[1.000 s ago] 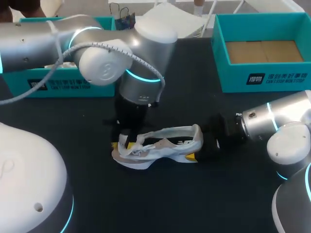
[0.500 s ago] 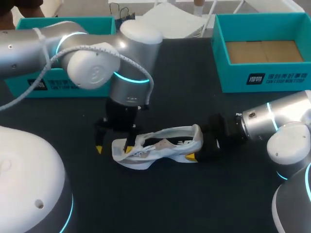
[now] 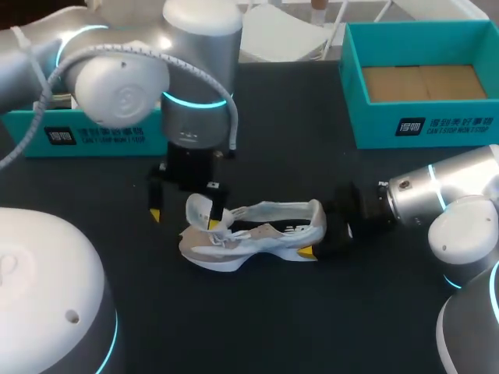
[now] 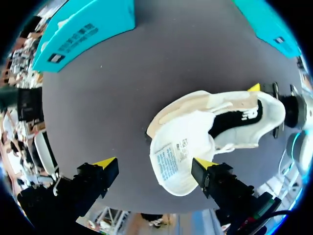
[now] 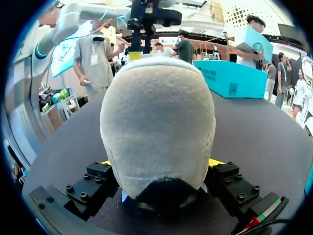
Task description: Take the shoe out of the shoebox, open the shoe tongue, remove and reinsert the insole, then place the shoe into the shoebox
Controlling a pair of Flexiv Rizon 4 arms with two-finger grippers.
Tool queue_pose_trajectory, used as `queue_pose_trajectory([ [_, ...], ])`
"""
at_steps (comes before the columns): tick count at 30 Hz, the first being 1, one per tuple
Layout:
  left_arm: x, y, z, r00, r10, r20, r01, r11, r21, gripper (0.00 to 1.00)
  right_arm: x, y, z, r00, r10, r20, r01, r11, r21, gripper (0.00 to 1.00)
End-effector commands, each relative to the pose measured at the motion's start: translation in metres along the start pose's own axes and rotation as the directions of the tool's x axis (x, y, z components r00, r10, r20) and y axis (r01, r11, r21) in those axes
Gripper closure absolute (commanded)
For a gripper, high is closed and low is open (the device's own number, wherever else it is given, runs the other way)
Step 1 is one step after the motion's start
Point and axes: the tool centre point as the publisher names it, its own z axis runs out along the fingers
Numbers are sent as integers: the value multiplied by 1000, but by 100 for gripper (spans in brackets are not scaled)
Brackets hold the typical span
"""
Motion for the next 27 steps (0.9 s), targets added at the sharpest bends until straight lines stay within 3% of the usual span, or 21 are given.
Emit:
queue_pose_trajectory([
  [1, 3, 1, -29, 960, 280, 1, -278, 955, 105, 0, -1, -2, 6, 1000, 1, 0, -1, 1000, 1, 100],
  [5, 12, 1, -58, 829, 557, 52, -556, 810, 184, 0, -1, -2, 6, 1000, 1, 0, -1, 1000, 1, 100],
  [8, 27, -2, -75, 681, 721, 129, -731, 657, 183, 0, -1, -2, 6, 1000, 1, 0, -1, 1000, 1, 100],
  [10, 35, -2, -80, 620, 765, 173, -784, 598, 166, 0, -1, -2, 6, 1000, 1, 0, -1, 1000, 1, 100],
  [11, 45, -1, -85, 529, 820, 217, -848, 508, 148, 0, -1, -2, 6, 1000, 1, 0, -1, 1000, 1, 100],
  [16, 72, -3, -97, 236, 915, 327, -972, 216, 97, 0, -1, -2, 6, 1000, 1, 0, -1, 1000, 1, 100],
  [17, 73, -3, -97, 217, 919, 329, -976, 197, 95, 0, -1, -2, 6, 1000, 1, 0, -1, 1000, 1, 100],
  [21, 89, -8, -104, 54, 925, 375, -992, 7, 125, 0, -1, -2, 6, 1000, 1, 0, -1, 1000, 1, 100],
  [23, 91, -7, -108, -9, 917, 398, -984, -78, 159, 73, -1, -2, 6, 1000, 1, 0, -1, 1000, 1, 100],
  [24, 92, -7, -109, -27, 912, 409, -980, -106, 171, 98, -1, -2, 6, 1000, 1, 0, -1, 1000, 1, 100],
  [27, 95, -5, -113, -93, 906, 412, -956, -197, 219, 100, -1, -2, 6, 1000, 1, 0, -1, 1000, 1, 100],
])
